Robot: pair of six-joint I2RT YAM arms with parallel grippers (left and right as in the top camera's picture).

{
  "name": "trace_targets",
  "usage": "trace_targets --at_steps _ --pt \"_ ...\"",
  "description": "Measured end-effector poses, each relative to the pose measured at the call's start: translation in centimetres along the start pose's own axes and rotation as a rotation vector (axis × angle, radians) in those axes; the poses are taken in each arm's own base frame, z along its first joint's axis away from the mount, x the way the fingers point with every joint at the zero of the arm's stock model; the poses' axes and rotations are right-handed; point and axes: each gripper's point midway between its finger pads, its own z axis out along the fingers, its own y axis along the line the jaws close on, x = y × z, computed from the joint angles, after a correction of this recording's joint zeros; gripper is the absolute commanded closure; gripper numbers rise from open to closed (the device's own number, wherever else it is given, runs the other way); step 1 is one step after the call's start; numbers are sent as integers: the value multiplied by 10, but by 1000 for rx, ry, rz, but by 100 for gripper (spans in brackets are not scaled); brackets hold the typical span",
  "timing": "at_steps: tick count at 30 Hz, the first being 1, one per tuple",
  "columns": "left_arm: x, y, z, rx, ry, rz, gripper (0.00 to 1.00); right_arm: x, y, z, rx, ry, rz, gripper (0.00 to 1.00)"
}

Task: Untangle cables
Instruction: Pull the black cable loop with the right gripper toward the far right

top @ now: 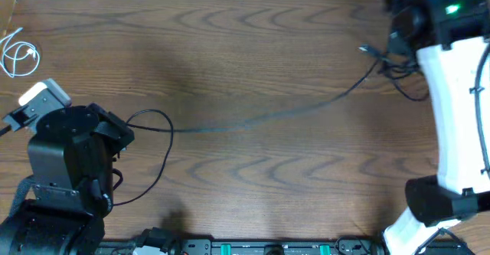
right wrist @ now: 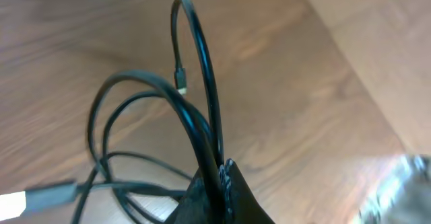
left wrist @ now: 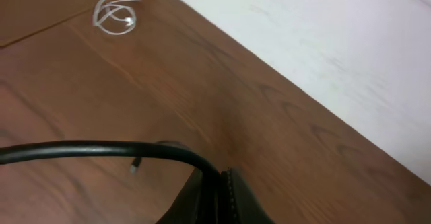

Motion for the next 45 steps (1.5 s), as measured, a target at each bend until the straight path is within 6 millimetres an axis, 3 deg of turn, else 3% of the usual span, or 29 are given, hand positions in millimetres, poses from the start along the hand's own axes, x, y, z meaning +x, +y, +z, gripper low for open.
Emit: trace_targets --at_steps 6,11,15,21,33,35,45 --pt "-2 17 0 -86 -25 -11 93 3 -66 62 132 168 180 99" --pt "-9 31 0 -147 -56 -49 93 23 -98 94 133 326 304 99" --pt "-10 33 0 -159 -63 -60 92 32 -104 111 87 400 363 99" --pt "-13 39 -1 -183 -73 -70 92 36 -95 122 44 423 375 98" --pt "-29 92 -7 -403 -158 -202 92 73 -84 160 93 503 350 92" --pt "-30 97 -8 -422 -164 -215 92 78 -88 165 131 508 373 88" --pt "-30 100 -9 -434 -168 -222 93 86 -134 179 272 511 566 94"
